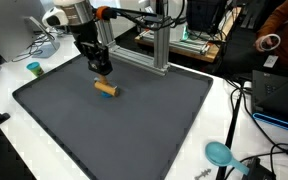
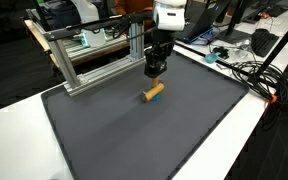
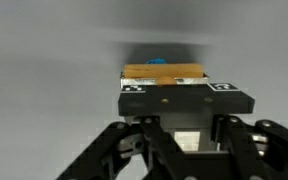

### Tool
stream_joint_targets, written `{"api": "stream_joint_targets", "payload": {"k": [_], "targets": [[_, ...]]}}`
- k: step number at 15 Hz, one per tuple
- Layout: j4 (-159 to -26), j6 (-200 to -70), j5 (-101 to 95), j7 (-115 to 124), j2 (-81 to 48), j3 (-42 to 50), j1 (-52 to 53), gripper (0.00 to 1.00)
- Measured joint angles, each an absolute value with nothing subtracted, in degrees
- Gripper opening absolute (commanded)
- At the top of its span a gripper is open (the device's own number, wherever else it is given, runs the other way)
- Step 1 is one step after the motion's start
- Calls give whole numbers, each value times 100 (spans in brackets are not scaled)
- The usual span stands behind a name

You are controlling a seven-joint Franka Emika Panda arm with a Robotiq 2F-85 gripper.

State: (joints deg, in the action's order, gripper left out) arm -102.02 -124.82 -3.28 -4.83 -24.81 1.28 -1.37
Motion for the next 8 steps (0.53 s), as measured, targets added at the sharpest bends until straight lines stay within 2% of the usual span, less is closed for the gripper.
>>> {"api": "stream_joint_targets", "payload": {"k": [8], "targets": [[-9957, -12251, -247, -452, -2624, 128, -182, 23]]}}
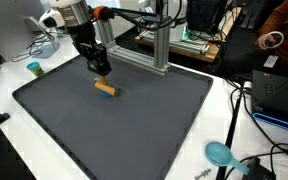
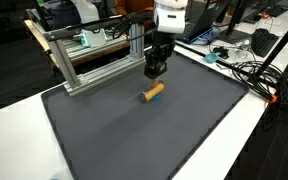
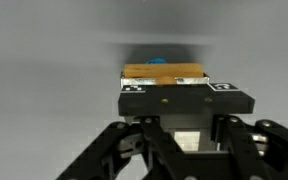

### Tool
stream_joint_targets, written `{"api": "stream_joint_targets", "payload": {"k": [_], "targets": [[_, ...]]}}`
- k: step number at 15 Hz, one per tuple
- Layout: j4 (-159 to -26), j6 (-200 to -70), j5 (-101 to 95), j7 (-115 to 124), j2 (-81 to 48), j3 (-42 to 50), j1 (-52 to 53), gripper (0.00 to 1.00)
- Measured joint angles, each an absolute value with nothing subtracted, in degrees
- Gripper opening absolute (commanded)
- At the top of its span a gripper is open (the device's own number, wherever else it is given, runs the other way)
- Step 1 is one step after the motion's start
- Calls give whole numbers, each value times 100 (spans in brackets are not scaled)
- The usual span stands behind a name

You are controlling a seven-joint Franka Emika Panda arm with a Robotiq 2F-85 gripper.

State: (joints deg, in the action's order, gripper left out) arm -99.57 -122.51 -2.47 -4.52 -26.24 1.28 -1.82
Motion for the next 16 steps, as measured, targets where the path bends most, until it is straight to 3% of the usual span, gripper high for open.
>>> {"api": "stream_joint_targets", "payload": {"k": [1, 7, 8, 16], "targets": [[-9948, -12247, -247, -443, -2630, 128, -181, 48], [-9945, -12246, -247, -441, -2632, 128, -182, 48], [-9945, -12246, -247, -441, -2632, 128, -183, 23], [-9937, -12233, -248, -441, -2627, 122, -175, 23]]}}
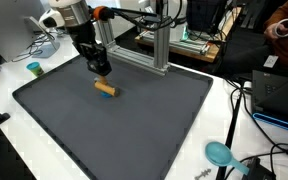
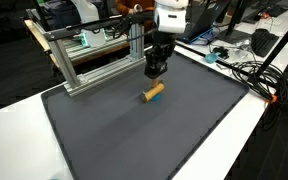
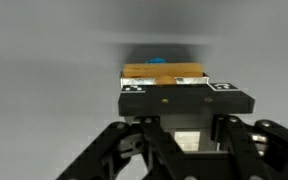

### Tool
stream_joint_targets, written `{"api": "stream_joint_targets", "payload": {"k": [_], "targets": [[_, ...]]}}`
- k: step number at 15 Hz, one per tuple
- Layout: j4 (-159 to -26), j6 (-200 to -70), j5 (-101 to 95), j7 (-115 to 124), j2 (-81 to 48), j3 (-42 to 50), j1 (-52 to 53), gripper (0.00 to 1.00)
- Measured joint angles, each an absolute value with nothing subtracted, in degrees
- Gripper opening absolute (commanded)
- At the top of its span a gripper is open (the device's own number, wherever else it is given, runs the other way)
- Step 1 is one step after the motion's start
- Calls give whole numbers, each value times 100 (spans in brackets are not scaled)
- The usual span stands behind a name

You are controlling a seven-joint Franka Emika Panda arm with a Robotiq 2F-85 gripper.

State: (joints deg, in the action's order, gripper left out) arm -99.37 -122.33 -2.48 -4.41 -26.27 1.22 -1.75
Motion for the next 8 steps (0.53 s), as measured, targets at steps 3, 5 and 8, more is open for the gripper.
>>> {"api": "stream_joint_targets", "payload": {"k": [3, 5, 8], "targets": [[-9932, -12207, -248, -441, -2627, 122, -176, 23], [-9892, -12115, -248, -441, -2638, 122, -176, 23], [-9826, -11903, -248, -441, -2653, 131, -181, 23]]}}
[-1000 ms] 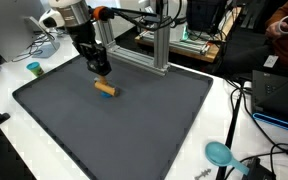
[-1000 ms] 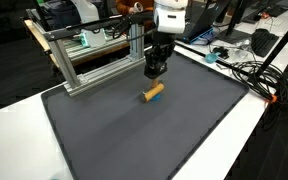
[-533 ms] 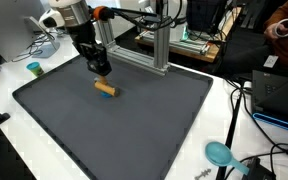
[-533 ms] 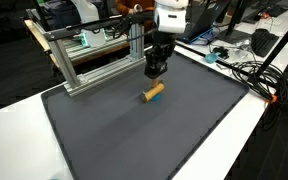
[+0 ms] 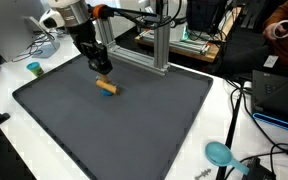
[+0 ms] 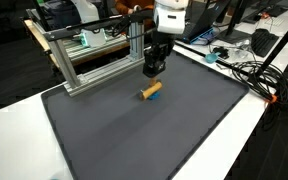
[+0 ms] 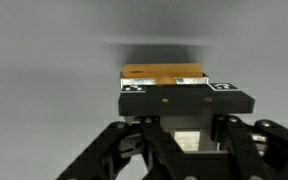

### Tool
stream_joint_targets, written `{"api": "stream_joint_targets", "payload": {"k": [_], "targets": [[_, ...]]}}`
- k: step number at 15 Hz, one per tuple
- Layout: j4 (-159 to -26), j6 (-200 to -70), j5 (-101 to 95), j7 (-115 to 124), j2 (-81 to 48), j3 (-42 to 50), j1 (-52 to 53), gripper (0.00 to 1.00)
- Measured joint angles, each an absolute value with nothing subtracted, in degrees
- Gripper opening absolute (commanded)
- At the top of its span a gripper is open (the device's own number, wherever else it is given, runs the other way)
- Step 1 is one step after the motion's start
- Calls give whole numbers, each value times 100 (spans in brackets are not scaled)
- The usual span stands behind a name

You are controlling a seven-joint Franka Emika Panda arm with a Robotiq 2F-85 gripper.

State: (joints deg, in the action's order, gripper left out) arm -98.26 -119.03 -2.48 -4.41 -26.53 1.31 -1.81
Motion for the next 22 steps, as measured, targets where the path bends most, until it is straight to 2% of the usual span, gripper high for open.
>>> {"api": "stream_joint_targets", "payload": {"k": [6, 15, 16, 17, 18, 22], "targets": [[-9836, -11769, -250, -381, -2679, 156, -198, 23], [-10143, -12197, -601, -249, -1937, 152, -3, 23], [-10189, -12210, -598, -321, -1969, 152, -14, 48], [-10215, -12218, -580, -362, -2018, 151, -34, 48], [-10226, -12239, -577, -388, -2070, 152, -55, 23], [-10226, -12273, -603, -479, -2189, 145, -69, 23]]}}
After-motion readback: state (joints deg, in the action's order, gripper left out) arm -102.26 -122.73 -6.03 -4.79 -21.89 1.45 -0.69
